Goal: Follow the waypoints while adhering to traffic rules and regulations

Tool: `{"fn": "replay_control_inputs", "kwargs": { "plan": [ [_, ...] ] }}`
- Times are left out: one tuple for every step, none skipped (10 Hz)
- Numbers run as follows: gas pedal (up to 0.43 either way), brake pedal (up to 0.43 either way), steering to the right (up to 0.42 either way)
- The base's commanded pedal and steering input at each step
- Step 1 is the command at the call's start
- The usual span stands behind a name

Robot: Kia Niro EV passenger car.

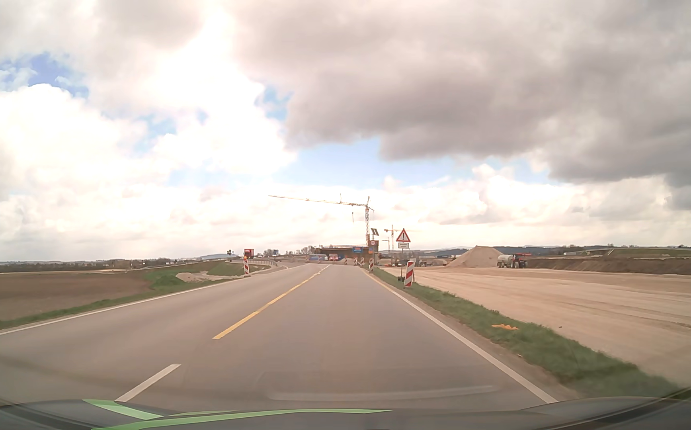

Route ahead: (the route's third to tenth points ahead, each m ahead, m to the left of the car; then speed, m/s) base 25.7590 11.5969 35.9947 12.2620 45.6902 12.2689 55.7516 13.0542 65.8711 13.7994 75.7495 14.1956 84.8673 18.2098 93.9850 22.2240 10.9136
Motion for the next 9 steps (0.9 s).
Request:
{"fn": "replay_control_inputs", "kwargs": {
  "plan": [
    [0.098, 0.0, -0.001],
    [0.098, 0.0, -0.001],
    [0.098, 0.0, -0.001],
    [0.098, 0.0, -0.001],
    [0.098, 0.0, -0.001],
    [0.098, 0.0, -0.001],
    [0.098, 0.0, -0.001],
    [0.098, 0.0, -0.001],
    [0.098, 0.0, -0.001]
  ]
}}
